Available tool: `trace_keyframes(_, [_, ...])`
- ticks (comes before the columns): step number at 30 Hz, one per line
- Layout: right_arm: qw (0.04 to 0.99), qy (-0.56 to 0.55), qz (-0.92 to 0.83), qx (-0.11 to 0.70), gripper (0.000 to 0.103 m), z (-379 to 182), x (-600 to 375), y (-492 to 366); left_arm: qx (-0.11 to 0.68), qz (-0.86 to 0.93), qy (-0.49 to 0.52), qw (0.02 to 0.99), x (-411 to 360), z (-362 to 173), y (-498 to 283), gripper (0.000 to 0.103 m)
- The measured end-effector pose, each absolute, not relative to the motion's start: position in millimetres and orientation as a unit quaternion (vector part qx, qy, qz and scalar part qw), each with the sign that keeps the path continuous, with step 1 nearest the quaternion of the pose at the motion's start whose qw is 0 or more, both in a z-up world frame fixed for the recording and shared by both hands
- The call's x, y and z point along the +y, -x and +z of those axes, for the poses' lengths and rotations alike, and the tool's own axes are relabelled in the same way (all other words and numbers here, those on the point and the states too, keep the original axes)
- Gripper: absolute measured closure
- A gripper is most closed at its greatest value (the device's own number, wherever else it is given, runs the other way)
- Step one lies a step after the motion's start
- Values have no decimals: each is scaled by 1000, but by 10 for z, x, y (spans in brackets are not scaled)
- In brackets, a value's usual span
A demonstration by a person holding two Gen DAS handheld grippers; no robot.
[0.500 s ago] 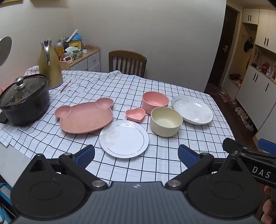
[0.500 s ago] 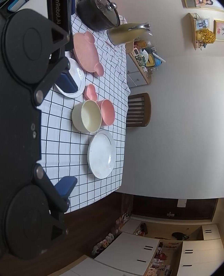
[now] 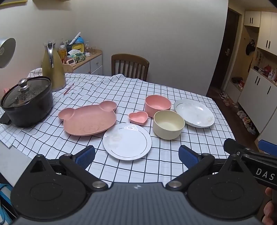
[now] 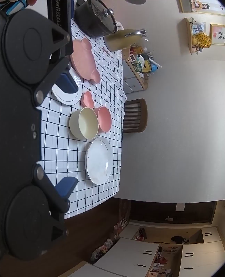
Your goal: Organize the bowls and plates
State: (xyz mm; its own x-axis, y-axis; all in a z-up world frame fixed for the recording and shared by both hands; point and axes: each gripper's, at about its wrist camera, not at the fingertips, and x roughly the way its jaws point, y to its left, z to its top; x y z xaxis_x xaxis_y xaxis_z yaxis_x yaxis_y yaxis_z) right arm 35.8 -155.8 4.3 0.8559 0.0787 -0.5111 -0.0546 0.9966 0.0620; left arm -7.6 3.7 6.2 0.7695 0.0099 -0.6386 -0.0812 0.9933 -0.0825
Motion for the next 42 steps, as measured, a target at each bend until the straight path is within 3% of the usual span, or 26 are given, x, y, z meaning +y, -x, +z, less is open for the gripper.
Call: trace_keyframes(42, [964, -38, 58, 258, 0, 64, -1495, -311, 330, 24, 57, 942, 123, 67, 142, 0])
